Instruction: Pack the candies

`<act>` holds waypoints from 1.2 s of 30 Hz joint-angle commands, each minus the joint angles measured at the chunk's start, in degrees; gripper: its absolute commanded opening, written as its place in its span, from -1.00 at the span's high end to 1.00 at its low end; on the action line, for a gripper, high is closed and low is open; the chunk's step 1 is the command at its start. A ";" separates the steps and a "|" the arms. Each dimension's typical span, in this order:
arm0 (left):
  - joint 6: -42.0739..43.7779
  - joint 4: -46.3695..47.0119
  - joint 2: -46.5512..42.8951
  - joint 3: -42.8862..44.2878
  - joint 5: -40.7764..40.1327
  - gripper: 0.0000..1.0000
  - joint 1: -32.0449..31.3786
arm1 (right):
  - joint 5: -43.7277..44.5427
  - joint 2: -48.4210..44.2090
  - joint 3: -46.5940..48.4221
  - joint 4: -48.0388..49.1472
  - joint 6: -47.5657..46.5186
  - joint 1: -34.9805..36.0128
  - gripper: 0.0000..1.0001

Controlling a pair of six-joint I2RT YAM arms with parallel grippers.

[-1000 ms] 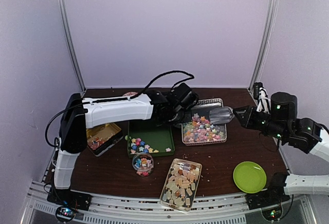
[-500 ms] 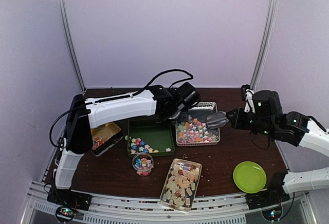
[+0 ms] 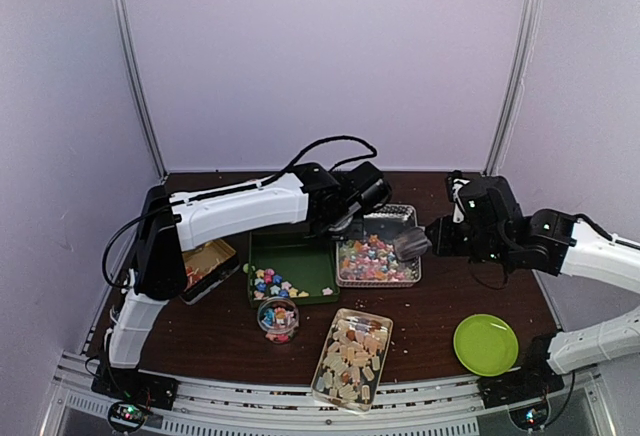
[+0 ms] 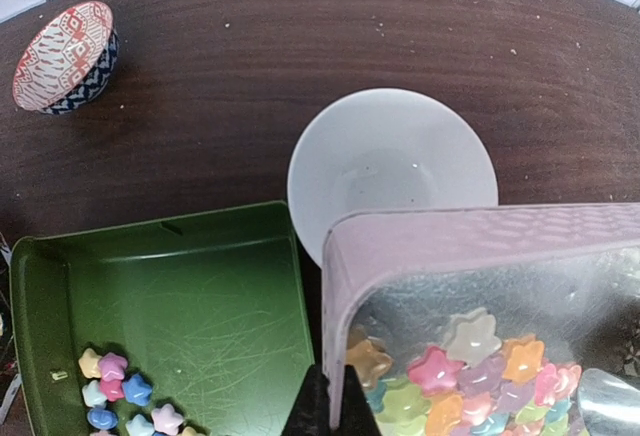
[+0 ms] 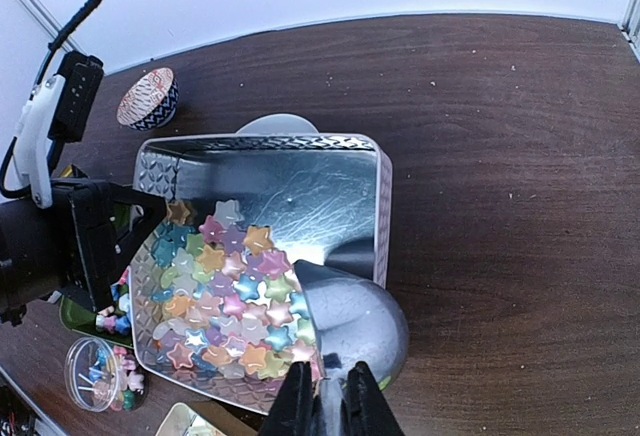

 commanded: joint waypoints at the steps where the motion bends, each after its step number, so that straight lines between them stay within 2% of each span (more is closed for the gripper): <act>1: -0.66 1.71 -1.16 3.20 -1.49 1.00 -0.10 | 4.36 2.98 2.11 -5.04 -1.76 0.85 1.00; 7: -0.77 1.72 -1.38 3.37 -1.51 1.00 -0.12 | -0.61 6.54 1.46 -4.17 0.72 1.02 1.00; 25: -1.72 1.63 -4.85 0.96 1.11 1.00 0.51 | -13.27 9.25 -7.28 14.01 13.37 0.17 1.00; 36: -3.96 -1.42 -6.33 -1.59 3.44 1.00 2.90 | -24.35 11.56 -13.22 24.31 18.12 -3.51 1.00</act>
